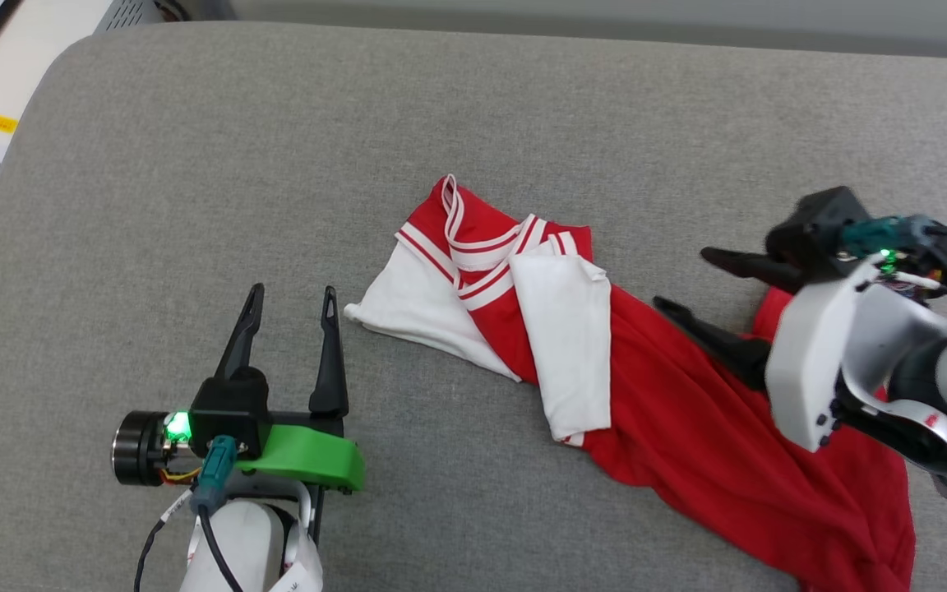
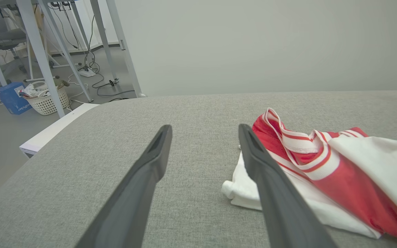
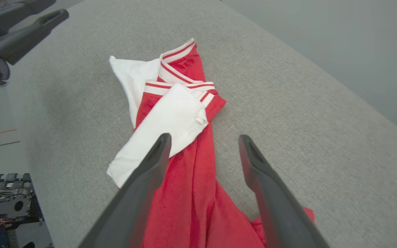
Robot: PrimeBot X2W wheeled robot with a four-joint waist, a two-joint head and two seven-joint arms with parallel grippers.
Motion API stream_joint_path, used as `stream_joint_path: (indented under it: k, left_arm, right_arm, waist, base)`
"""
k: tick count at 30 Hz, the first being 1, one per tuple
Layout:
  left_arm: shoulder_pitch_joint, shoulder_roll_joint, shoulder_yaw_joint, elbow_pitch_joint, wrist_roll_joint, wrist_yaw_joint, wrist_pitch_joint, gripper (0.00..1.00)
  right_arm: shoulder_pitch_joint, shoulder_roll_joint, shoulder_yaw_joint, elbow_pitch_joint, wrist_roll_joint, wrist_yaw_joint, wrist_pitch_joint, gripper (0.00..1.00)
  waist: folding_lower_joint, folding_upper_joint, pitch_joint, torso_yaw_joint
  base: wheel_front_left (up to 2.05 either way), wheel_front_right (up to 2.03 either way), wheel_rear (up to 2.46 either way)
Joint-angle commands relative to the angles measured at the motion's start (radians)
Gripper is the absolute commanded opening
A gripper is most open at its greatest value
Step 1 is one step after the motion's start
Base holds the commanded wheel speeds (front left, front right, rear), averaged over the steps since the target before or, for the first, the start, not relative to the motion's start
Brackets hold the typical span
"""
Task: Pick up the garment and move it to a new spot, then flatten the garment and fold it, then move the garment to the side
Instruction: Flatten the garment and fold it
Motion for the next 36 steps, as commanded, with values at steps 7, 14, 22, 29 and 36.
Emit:
stream_joint_path:
  k: [7,14,22,29,36]
  left_arm:
    - [-0.047,-0.006,-0.031,-0.001,-0.021,0.015,-0.006,1.0]
    - [-0.072,-0.006,-0.062,0.0,-0.047,0.035,-0.006,1.0]
    - [-0.063,-0.006,-0.055,0.011,-0.049,0.046,-0.006,1.0]
    - [-0.028,-0.006,-0.038,0.018,-0.045,0.048,-0.006,1.0]
    - [-0.003,-0.006,-0.036,0.021,-0.041,0.04,-0.006,1.0]
  right_arm:
    - [-0.137,0.089,0.188,0.163,0.162,-0.001,0.143,1.0]
    - [-0.157,0.132,0.297,0.309,0.208,-0.001,0.124,1.0]
    - [-0.193,0.095,0.384,0.298,0.185,-0.001,-0.079,0.0]
    - [-0.157,0.013,0.301,0.222,0.209,-0.001,-0.271,0.0]
    - [-0.046,-0.076,0.117,0.286,0.299,-0.001,-0.353,0.0]
  waist:
    - [0.0,-0.0001,0.069,0.06]
    - [0.0,-0.0001,0.105,0.086]
    - [0.0,-0.0001,0.086,0.07]
    - [0.0,-0.0001,0.033,0.019]
    - [0.0,-0.0001,0.018,-0.025]
  base:
    - [0.0,0.0,0.0]
    - [0.0,0.0,0.0]
    - [0.0,0.0,0.0]
    - [0.0,0.0,0.0]
    - [0.0,0.0,0.0]
